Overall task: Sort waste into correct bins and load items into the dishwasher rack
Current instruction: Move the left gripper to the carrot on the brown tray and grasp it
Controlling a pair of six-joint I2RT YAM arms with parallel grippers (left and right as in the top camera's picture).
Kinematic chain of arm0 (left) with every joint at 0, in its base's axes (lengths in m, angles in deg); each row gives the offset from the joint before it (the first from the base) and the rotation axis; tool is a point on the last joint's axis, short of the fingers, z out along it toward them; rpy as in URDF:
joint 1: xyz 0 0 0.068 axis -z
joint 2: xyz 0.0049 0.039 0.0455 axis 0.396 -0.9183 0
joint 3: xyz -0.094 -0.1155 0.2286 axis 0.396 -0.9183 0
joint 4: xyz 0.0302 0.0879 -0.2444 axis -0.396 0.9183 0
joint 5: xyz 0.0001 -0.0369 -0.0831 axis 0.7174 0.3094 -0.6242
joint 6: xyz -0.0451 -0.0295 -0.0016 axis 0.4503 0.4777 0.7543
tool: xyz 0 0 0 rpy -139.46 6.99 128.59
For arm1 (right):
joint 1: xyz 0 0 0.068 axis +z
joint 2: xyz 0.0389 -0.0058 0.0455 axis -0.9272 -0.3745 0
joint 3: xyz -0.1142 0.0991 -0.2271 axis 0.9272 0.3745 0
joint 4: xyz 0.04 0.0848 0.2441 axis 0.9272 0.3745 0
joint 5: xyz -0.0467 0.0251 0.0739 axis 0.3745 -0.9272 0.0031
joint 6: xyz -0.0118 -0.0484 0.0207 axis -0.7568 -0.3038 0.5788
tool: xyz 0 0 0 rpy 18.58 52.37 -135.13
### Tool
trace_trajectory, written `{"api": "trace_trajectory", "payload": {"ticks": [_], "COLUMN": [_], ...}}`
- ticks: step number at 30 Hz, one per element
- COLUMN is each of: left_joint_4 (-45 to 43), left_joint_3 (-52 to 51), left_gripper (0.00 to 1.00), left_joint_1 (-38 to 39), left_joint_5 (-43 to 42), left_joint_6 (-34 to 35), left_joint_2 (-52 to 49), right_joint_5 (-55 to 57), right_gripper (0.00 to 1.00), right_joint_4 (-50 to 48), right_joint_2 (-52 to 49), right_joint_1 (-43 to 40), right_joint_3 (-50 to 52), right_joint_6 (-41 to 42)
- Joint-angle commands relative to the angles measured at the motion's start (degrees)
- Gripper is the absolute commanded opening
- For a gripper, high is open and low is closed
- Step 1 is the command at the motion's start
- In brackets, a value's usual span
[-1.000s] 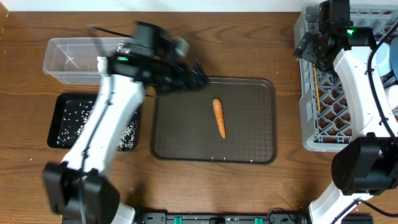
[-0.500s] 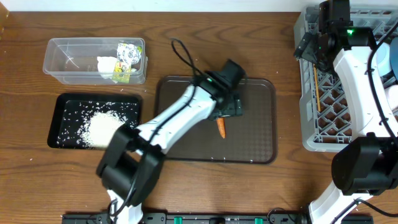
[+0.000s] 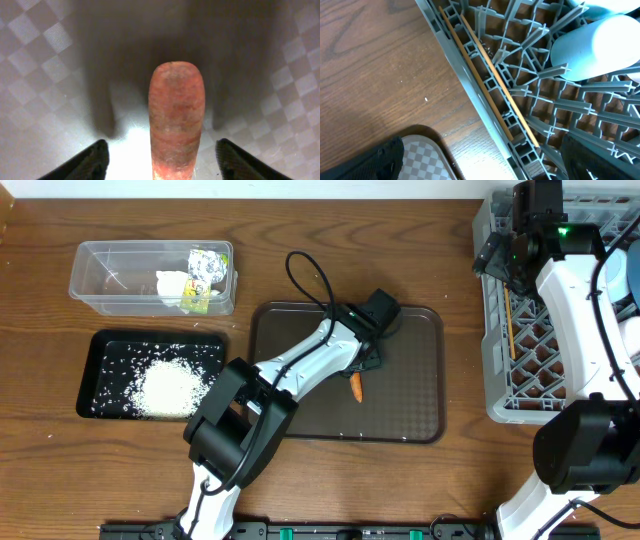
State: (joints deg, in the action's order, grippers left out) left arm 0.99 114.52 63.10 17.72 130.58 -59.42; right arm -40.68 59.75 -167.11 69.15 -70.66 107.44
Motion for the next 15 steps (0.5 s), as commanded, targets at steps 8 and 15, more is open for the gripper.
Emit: {"api": "trace_trajectory", "payload": {"ticks": [8,15], "left_joint_4": [0.02,-1.11], "left_joint_3": [-1.05,-3.26], "left_gripper": [0.54,0.54], "left_joint_1": [-0.13,-0.02], "left_joint_5": [1.49,1.44], "left_joint_6": [0.04,0.68], "left_joint_2": [-0.59,-0.61], "right_joint_5": [0.61,0.61], "right_gripper": [0.99,0.99], "right_joint_4": [0.07,0.04], "right_joint_2": [-0.35,-0.35], "right_joint_1": [-0.33,-0.33], "right_joint_3": [0.00,0.00], "right_joint_6": [0.85,0.85]}}
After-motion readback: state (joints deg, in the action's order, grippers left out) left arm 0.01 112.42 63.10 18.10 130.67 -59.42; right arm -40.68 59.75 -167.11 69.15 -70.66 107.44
